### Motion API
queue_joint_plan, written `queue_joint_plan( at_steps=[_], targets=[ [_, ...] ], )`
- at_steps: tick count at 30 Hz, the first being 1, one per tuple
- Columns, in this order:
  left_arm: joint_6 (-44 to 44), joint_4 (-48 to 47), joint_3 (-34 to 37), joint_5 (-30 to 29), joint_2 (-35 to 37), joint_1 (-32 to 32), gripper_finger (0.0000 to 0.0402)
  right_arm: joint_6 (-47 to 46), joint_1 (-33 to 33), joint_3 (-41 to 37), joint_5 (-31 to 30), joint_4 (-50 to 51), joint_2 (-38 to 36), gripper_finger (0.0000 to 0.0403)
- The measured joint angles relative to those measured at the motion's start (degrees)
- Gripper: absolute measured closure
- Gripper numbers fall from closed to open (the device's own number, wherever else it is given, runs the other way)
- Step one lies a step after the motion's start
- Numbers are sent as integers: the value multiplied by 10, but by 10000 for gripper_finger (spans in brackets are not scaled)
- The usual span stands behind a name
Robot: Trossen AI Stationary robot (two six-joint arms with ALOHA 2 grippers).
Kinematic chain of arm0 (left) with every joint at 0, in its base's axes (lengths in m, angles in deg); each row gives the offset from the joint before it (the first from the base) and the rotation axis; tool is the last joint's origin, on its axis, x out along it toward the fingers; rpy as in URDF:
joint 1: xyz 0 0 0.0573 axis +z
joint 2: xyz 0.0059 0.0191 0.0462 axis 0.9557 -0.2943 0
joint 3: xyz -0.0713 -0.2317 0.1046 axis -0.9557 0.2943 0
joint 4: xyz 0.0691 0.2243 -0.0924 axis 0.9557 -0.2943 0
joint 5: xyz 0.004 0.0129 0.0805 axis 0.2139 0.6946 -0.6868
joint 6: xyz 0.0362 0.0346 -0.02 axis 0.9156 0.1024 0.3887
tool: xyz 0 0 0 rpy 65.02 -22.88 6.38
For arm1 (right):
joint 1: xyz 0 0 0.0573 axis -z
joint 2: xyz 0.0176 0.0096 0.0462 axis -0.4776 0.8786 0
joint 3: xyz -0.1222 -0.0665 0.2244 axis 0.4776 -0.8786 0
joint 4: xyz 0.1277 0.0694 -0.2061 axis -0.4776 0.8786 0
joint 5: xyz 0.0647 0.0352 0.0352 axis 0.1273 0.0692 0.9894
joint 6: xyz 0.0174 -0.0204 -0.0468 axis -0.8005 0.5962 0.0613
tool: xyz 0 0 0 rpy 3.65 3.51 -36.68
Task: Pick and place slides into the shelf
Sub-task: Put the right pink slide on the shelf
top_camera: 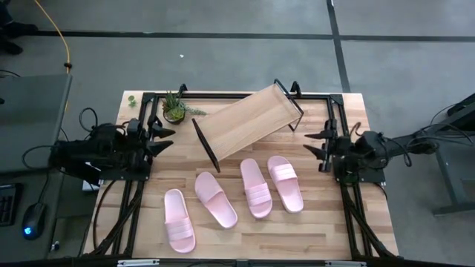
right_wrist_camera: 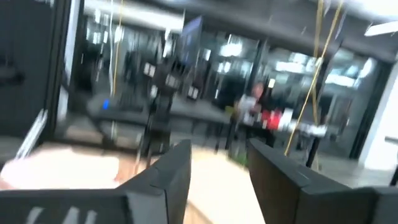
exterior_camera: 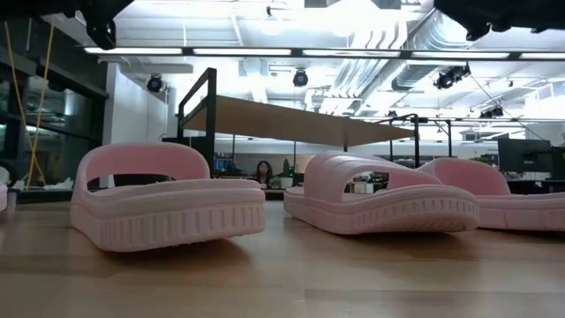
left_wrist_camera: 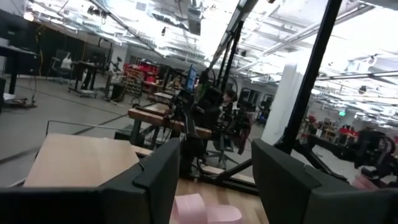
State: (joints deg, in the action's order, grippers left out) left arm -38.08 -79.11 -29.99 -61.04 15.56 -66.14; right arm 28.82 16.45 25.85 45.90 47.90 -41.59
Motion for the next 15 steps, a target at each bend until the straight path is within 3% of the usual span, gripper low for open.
queue_joint_plan(
  at_steps=[6,15],
  targets=[
    [-2,1,0,-1,0,0,218,-6,-36,99,-46,141,70,219],
    [-2,-7,0,-3,0,0,218,43,-133,196,-213,189,225,184]
  ],
)
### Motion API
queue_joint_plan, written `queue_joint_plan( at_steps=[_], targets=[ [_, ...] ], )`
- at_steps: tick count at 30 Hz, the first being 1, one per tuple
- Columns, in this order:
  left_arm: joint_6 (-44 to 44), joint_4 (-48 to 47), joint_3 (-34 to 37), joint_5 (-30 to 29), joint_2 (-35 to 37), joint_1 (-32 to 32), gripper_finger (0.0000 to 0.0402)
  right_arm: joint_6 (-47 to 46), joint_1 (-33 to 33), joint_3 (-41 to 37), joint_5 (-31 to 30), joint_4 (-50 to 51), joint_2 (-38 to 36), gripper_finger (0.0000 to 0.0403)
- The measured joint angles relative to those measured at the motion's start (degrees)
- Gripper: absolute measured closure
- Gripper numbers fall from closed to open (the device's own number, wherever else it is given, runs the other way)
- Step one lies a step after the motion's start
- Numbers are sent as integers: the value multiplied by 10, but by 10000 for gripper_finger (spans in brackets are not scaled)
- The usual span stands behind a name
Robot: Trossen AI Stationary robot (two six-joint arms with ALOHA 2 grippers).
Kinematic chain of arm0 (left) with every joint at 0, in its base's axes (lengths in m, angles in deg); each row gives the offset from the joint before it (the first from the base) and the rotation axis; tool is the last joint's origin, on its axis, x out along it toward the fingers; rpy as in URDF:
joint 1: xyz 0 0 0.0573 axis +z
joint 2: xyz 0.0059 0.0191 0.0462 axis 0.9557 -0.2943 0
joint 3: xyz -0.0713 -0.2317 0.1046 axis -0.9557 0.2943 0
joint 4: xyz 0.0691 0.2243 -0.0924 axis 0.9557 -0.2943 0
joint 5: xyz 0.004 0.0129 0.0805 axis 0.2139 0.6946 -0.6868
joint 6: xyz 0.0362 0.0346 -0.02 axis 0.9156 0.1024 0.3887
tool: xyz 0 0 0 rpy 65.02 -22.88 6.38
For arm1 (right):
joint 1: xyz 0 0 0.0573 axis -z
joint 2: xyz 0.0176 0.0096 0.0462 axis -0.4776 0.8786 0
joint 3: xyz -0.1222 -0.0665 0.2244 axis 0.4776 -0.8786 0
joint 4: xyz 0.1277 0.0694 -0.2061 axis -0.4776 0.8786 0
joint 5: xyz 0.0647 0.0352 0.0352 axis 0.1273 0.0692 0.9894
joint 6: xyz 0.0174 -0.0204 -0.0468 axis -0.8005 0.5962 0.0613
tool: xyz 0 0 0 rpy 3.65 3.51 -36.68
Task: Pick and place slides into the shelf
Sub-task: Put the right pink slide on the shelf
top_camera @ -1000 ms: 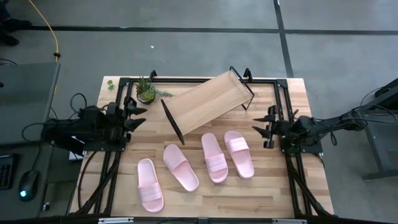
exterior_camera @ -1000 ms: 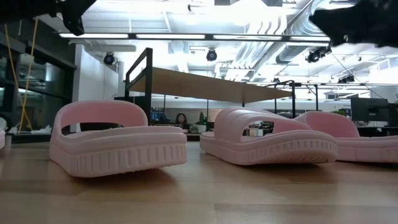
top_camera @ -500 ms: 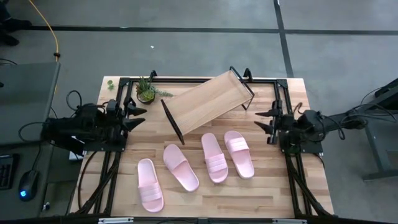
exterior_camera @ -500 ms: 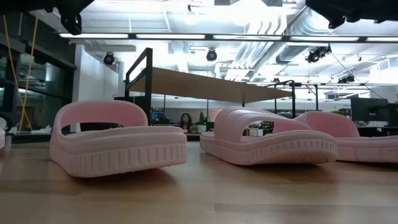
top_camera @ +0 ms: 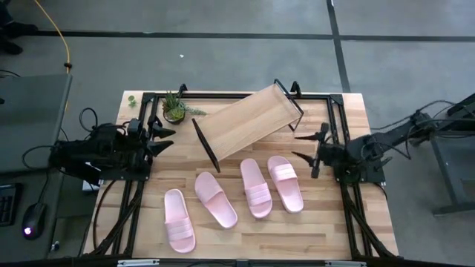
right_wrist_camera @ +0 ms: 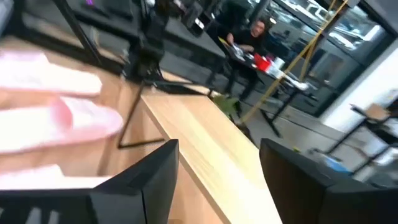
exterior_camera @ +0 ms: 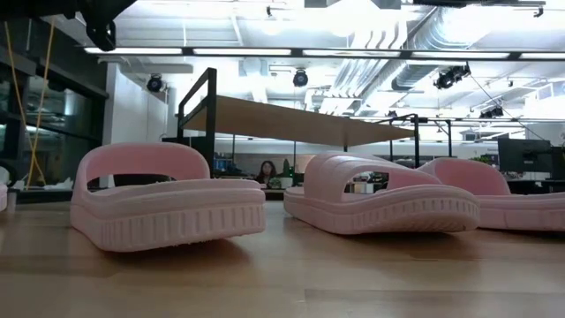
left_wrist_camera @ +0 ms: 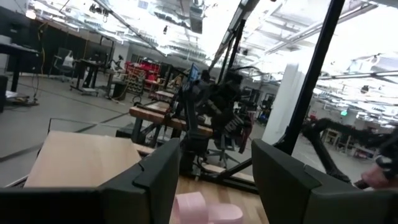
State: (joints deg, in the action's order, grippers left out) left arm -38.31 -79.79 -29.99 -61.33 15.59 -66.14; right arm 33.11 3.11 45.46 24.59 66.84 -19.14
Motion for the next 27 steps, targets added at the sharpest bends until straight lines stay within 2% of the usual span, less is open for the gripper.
queue_joint_plan(
  at_steps=[4,8,15,22,27],
  targets=[
    [0,-13,0,0,0,0,218,5,-53,48,-96,31,69,182],
    [-2,-16,0,0,0,0,218,-27,-103,94,-182,93,134,182],
    [-2,-18,0,0,0,0,218,-105,-166,162,-280,212,244,182],
    [-3,-18,0,0,0,0,218,-197,-190,198,-296,277,324,182],
    [-3,-18,0,0,0,0,218,-301,-194,200,-275,339,366,182]
  ],
)
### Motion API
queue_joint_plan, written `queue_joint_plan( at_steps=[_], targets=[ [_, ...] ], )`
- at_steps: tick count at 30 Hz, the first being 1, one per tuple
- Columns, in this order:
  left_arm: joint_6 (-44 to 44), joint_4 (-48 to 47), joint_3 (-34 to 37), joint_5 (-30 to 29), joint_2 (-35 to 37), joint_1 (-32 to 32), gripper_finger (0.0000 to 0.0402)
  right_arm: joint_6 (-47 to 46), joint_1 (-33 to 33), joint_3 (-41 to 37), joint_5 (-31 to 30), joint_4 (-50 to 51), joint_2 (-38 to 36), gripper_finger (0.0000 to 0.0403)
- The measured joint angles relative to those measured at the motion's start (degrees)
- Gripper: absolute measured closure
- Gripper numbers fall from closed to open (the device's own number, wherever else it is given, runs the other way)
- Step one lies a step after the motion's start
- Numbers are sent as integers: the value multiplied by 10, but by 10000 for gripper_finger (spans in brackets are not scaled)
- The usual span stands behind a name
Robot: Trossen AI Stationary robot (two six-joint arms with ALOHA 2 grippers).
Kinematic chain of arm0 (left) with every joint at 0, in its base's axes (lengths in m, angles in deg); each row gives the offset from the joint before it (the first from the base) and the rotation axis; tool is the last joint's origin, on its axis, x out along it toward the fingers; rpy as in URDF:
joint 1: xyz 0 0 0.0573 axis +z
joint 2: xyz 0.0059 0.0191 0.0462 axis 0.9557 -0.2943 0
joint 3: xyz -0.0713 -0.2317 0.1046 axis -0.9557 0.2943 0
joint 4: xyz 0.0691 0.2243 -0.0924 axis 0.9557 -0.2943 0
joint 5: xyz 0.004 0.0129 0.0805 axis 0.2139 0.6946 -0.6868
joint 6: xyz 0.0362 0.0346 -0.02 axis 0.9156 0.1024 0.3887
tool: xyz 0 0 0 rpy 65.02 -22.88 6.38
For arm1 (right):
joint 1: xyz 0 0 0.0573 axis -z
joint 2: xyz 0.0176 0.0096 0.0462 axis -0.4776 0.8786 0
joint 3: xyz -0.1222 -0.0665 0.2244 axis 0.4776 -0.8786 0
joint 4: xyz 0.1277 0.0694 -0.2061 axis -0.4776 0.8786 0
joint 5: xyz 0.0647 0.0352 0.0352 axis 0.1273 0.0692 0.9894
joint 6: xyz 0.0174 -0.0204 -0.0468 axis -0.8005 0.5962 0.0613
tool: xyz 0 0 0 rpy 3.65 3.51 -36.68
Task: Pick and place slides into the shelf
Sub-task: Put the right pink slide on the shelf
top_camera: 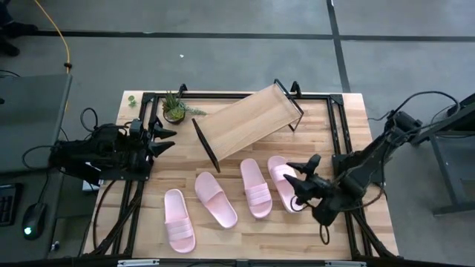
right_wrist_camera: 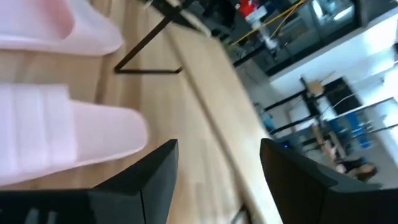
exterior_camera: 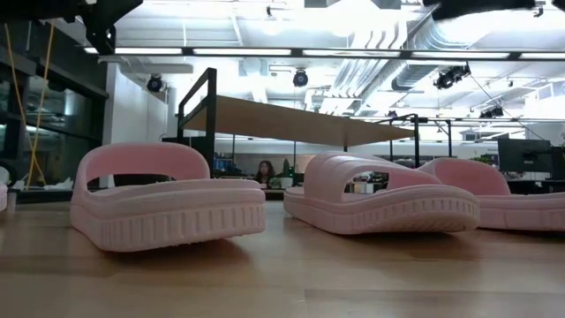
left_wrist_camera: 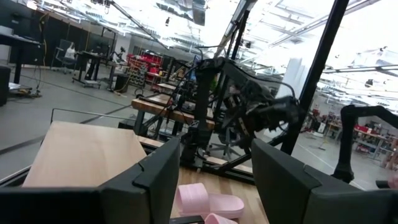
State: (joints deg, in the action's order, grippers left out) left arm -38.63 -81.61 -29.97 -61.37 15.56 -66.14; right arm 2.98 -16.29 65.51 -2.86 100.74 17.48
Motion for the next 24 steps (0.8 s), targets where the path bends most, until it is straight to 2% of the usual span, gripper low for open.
queue_joint_plan(
  at_steps=[11,19,24],
  targets=[
    [-1,0,0,0,0,0,218,-237,0,0,140,127,88,182],
    [-1,0,0,0,0,0,218,-297,0,0,200,137,131,182],
    [-1,0,0,0,0,0,218,-306,2,0,212,141,156,182]
  ],
)
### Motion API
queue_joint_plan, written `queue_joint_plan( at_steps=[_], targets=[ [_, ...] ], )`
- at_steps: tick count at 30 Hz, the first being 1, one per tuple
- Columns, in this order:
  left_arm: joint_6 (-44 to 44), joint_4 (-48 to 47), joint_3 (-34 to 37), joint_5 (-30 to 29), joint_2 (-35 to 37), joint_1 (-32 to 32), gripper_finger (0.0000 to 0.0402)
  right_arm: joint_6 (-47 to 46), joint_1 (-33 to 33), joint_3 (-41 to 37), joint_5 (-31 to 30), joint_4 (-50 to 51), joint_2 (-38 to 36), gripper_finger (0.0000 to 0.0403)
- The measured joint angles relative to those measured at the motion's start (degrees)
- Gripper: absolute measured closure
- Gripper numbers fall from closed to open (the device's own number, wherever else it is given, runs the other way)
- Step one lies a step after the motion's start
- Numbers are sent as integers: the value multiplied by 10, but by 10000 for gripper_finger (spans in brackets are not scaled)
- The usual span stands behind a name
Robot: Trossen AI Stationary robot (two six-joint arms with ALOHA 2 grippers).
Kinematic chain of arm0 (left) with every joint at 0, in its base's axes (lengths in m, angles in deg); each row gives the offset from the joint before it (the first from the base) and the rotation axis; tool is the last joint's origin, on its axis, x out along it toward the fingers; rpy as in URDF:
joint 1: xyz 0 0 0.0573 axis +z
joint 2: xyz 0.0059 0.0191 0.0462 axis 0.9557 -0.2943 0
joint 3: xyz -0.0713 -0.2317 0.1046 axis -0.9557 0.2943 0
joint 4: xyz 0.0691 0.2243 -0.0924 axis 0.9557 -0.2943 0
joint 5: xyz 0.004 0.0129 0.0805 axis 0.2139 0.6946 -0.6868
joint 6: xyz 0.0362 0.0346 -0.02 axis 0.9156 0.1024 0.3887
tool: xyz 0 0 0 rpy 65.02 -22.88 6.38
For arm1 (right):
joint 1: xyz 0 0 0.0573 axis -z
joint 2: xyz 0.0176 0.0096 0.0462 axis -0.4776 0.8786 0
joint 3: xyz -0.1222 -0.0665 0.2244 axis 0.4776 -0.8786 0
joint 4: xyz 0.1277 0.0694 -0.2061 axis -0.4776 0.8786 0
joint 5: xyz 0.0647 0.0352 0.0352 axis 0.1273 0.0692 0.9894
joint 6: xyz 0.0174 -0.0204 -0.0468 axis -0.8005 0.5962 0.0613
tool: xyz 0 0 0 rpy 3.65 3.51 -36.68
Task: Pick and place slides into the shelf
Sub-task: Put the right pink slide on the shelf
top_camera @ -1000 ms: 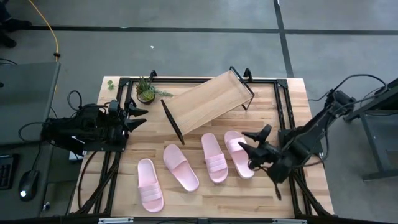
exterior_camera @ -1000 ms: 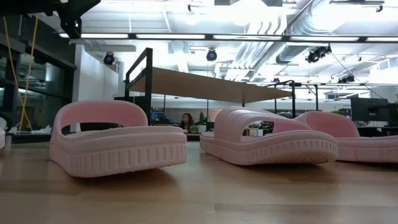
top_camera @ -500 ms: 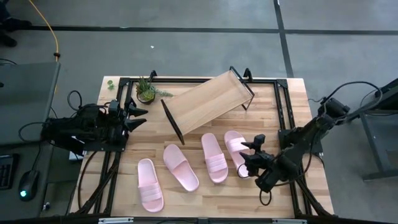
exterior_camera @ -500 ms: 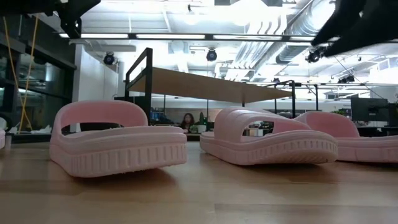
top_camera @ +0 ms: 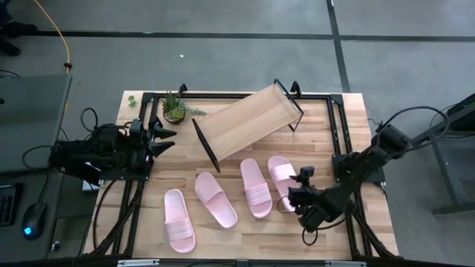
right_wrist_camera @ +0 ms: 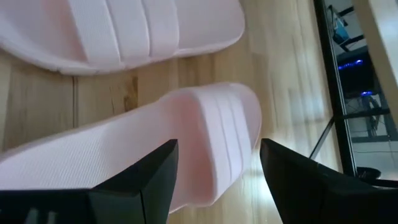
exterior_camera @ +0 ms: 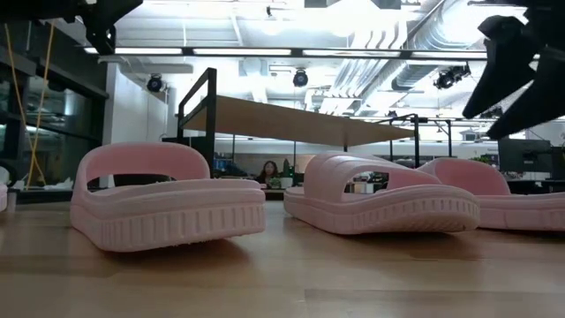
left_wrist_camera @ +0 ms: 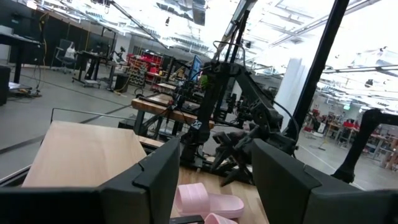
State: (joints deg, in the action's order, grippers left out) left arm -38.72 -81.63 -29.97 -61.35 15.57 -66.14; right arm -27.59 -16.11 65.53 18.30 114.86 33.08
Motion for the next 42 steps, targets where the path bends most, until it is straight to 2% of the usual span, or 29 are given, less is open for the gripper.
queue_joint_plan(
  at_steps=[15,31,42],
  targets=[
    [0,0,0,0,0,0,218,-7,14,-1,2,24,30,182],
    [0,0,0,0,0,0,218,-8,38,-58,6,-28,30,182],
    [0,0,0,0,0,0,218,61,82,-101,1,-151,30,182]
  ],
)
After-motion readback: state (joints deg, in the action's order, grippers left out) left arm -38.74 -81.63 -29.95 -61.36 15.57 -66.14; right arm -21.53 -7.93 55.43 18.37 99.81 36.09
